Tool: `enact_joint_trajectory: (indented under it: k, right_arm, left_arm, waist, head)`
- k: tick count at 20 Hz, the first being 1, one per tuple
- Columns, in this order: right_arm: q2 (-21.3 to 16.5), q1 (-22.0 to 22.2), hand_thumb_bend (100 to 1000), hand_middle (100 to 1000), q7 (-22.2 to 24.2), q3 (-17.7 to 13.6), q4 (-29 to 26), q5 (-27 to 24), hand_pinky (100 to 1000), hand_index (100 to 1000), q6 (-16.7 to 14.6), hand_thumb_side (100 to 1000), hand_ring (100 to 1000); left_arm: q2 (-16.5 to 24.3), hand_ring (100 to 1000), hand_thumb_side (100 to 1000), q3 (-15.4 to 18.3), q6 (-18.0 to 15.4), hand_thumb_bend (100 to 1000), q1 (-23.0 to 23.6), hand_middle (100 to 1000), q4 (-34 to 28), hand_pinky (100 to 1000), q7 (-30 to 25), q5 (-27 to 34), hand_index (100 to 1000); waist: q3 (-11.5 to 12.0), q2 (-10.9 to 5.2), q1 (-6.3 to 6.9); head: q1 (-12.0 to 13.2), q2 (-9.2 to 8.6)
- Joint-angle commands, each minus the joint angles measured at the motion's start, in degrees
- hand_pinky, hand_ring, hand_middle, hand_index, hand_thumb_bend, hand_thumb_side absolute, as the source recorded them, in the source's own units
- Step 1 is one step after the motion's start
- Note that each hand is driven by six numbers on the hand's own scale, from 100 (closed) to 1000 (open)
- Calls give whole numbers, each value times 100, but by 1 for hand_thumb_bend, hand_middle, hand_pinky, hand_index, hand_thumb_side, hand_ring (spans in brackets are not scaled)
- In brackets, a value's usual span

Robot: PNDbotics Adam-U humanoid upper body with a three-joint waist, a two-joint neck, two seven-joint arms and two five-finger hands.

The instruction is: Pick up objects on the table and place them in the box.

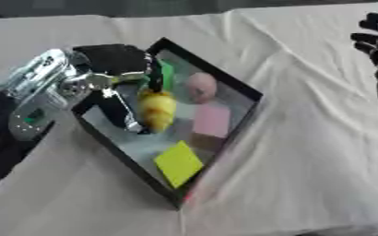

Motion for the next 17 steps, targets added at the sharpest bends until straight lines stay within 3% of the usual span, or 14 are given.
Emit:
enact_joint_trajectory:
  k: [1, 4, 6, 7, 8, 9, 12, 15, 17]
  right_arm:
    - [-186, -68, 100, 736, -34, -70, -121, -42, 847, 774, -24, 657, 739]
    - [-230, -88, 100, 736, -48, -89, -152, -72, 847, 774, -43, 647, 739]
    - [-257, -111, 100, 735, -56, -97, -175, -89, 847, 774, -55, 640, 739]
    - [-266, -117, 100, 736, -58, -103, -196, -97, 846, 774, -66, 634, 739]
    - [-274, -116, 100, 736, -59, -110, -224, -103, 846, 774, -77, 634, 739]
    - [-282, -113, 100, 736, -61, -117, -253, -104, 845, 774, -88, 627, 740]
    - [-298, -93, 100, 737, -78, -143, -351, -84, 845, 775, -114, 617, 741]
    - [-298, -74, 100, 739, -118, -164, -412, -55, 845, 777, -127, 609, 743]
    - [-293, -61, 100, 742, -148, -174, -429, -20, 846, 781, -127, 609, 747]
  left_arm:
    - [298, 882, 697, 477, 144, 733, -48, 856, -543, 889, -34, 286, 959]
    - [394, 870, 694, 856, 331, 669, 32, 851, -767, 883, -55, 602, 959]
    - [437, 851, 661, 1093, 498, 553, 90, 834, -841, 869, 51, 844, 946]
    - [449, 821, 598, 1280, 636, 448, 152, 813, -911, 853, 239, 975, 920]
    - [461, 818, 593, 1473, 793, 439, 236, 811, -1016, 853, 516, 1132, 916]
    - [459, 790, 542, 1669, 973, 287, 328, 796, -1118, 846, 871, 1335, 891]
    - [404, 755, 585, 2332, 1426, 100, 812, 776, -1463, 827, 2207, 2359, 859]
    - [231, 743, 670, 2912, 1562, 100, 1382, 789, -1676, 816, 3624, 3569, 855]
    - [125, 762, 710, 3174, 1438, 100, 1814, 818, -1755, 826, 4362, 4241, 869]
  waist:
    - [31, -243, 42]
    - [69, -277, 19]
    - [71, -293, 11]
    - [73, -296, 7]
    - [76, -298, 6]
    - [84, -299, 4]
    - [112, -301, 7]
    - [136, -313, -3]
    - [160, -330, -11]
  head:
    - [-34, 6]
    - [-49, 21]
    - [-65, 28]
    - [-82, 33]
    - [-98, 38]
    - [-115, 42]
    - [-155, 63]
    - [-182, 80]
    - [-196, 93]
